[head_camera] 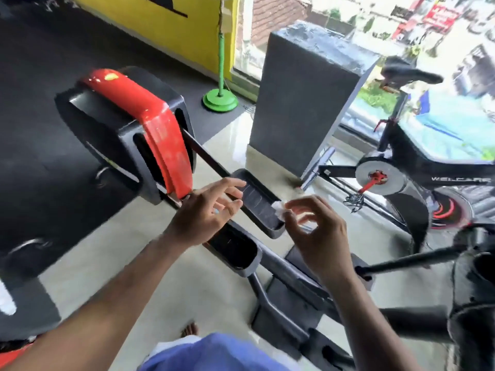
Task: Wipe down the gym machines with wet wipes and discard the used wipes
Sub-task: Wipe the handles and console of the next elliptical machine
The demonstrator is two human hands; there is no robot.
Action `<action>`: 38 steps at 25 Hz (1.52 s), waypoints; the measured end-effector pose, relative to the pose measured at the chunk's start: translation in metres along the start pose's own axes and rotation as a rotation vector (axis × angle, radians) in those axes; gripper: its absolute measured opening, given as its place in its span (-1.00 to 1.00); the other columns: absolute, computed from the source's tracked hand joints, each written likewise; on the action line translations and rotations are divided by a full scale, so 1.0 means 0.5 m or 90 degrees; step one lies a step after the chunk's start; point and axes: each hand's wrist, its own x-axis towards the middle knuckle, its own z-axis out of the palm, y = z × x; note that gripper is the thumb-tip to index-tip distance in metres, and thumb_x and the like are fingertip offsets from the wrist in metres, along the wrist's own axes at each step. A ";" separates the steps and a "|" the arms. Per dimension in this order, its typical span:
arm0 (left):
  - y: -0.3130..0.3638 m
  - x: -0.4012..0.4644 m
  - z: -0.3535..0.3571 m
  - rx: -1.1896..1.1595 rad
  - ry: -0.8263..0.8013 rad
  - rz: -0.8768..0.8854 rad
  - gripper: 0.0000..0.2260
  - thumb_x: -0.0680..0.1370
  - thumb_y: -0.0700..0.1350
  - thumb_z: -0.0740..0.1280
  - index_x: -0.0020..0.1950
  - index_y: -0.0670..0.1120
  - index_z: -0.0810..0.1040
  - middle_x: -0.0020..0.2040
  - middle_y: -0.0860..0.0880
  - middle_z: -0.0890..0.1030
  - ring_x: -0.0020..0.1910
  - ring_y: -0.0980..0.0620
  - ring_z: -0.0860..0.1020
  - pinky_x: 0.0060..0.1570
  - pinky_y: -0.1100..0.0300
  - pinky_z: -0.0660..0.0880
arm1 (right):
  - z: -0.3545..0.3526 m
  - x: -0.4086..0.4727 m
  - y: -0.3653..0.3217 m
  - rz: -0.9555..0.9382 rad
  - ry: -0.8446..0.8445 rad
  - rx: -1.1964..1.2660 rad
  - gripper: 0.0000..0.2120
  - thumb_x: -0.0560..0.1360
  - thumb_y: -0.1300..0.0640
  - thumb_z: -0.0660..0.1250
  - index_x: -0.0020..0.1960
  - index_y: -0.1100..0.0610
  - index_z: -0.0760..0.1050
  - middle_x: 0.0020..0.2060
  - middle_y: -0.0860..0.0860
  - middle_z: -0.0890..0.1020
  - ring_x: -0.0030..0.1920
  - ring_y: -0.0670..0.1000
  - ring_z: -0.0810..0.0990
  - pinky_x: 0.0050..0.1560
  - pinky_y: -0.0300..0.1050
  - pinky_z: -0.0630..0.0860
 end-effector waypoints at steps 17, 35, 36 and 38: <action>0.342 0.422 0.401 -0.226 -0.404 0.482 -0.75 0.63 -0.02 0.35 0.31 0.05 0.60 0.12 0.13 0.67 0.02 0.24 0.64 0.03 0.42 0.52 | -0.271 -0.049 -0.005 0.218 0.517 -0.260 -0.64 0.50 0.31 0.50 -0.04 -0.17 0.57 -0.10 -0.20 0.63 -0.11 -0.10 0.63 -0.08 -0.32 0.50; 0.674 0.695 0.544 -0.285 -0.167 0.926 -0.53 0.60 -0.03 0.37 0.51 -0.09 0.47 0.51 -0.11 0.39 0.45 -0.18 0.41 0.44 -0.05 0.32 | -0.334 -0.005 -0.095 0.278 0.843 -0.493 -0.73 0.50 0.37 0.46 -0.03 0.00 0.61 -0.07 -0.11 0.65 -0.01 -0.01 0.68 -0.03 -0.11 0.64; 0.699 0.714 0.554 -0.282 -0.145 0.927 -0.51 0.62 -0.03 0.38 0.54 -0.10 0.44 0.54 -0.13 0.36 0.48 -0.20 0.38 0.48 -0.07 0.30 | -0.346 0.001 -0.103 0.273 0.850 -0.514 -0.73 0.50 0.37 0.46 -0.02 0.00 0.61 -0.06 -0.11 0.65 -0.01 0.00 0.67 -0.02 -0.10 0.64; 0.753 0.746 0.579 -0.269 -0.131 0.959 -0.48 0.65 0.00 0.35 0.59 -0.09 0.38 0.62 -0.14 0.29 0.57 -0.22 0.29 0.53 -0.20 0.27 | -0.383 0.018 -0.119 0.246 0.866 -0.562 -0.75 0.51 0.37 0.45 0.01 0.02 0.62 -0.05 -0.11 0.64 0.00 -0.01 0.67 0.01 -0.05 0.64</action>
